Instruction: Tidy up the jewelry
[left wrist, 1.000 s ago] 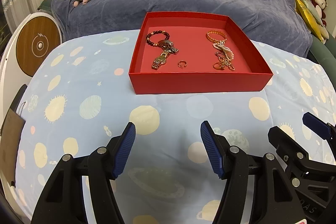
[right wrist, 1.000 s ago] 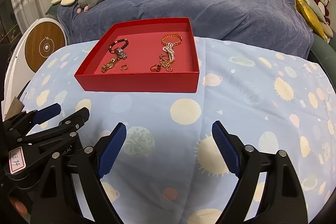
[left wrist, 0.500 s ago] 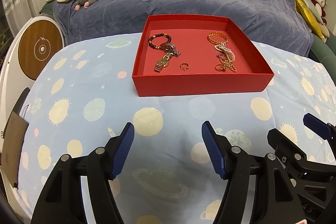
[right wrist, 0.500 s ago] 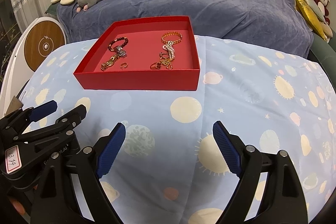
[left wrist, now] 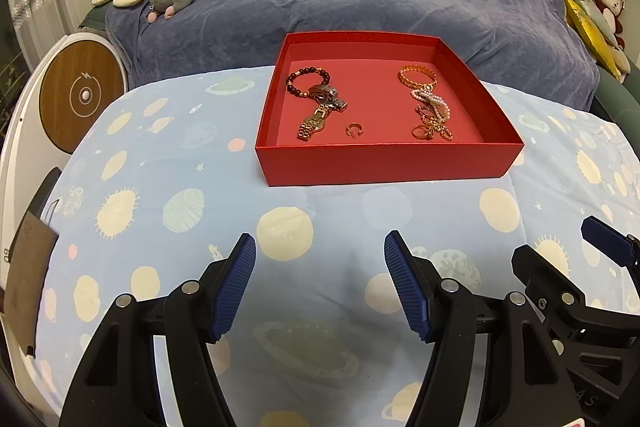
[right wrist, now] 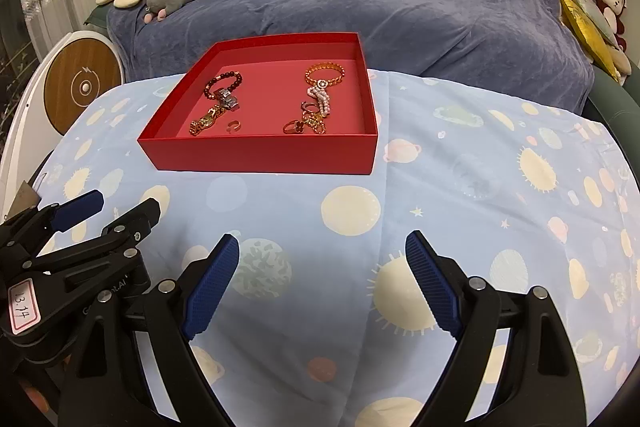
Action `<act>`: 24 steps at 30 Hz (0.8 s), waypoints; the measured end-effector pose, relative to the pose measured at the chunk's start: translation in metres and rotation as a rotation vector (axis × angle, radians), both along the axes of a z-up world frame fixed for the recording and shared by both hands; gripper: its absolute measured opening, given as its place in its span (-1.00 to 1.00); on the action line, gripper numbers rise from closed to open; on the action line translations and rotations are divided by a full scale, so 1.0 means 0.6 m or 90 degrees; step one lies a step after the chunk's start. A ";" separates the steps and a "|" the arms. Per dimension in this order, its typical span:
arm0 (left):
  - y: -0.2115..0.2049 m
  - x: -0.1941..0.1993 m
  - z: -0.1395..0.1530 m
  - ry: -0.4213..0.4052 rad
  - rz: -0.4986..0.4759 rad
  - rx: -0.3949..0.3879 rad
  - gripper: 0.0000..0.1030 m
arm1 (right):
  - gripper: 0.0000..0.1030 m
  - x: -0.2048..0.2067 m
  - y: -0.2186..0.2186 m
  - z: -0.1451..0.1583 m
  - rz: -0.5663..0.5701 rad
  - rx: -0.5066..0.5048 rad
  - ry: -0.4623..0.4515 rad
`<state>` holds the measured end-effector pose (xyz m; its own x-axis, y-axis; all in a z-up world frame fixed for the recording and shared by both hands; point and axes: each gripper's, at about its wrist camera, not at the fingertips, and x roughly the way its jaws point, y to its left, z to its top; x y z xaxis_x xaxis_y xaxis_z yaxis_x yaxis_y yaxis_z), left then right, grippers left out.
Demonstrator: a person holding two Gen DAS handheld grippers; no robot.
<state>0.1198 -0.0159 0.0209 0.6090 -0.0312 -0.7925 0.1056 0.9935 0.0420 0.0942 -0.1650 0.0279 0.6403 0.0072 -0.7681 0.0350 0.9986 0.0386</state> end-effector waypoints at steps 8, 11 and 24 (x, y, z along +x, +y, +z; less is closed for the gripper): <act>-0.001 -0.003 0.004 -0.010 0.002 0.009 0.25 | 0.61 0.000 -0.001 0.001 -0.002 -0.003 -0.002; -0.001 -0.003 0.005 -0.015 0.001 0.013 0.25 | 0.61 0.000 -0.001 0.001 -0.002 -0.003 -0.002; 0.002 0.001 0.000 -0.004 -0.002 -0.010 0.30 | 0.64 -0.003 -0.001 0.006 -0.006 -0.005 -0.009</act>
<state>0.1203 -0.0146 0.0208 0.6145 -0.0457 -0.7876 0.1085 0.9937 0.0269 0.0927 -0.1653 0.0313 0.6517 -0.0047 -0.7585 0.0433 0.9986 0.0310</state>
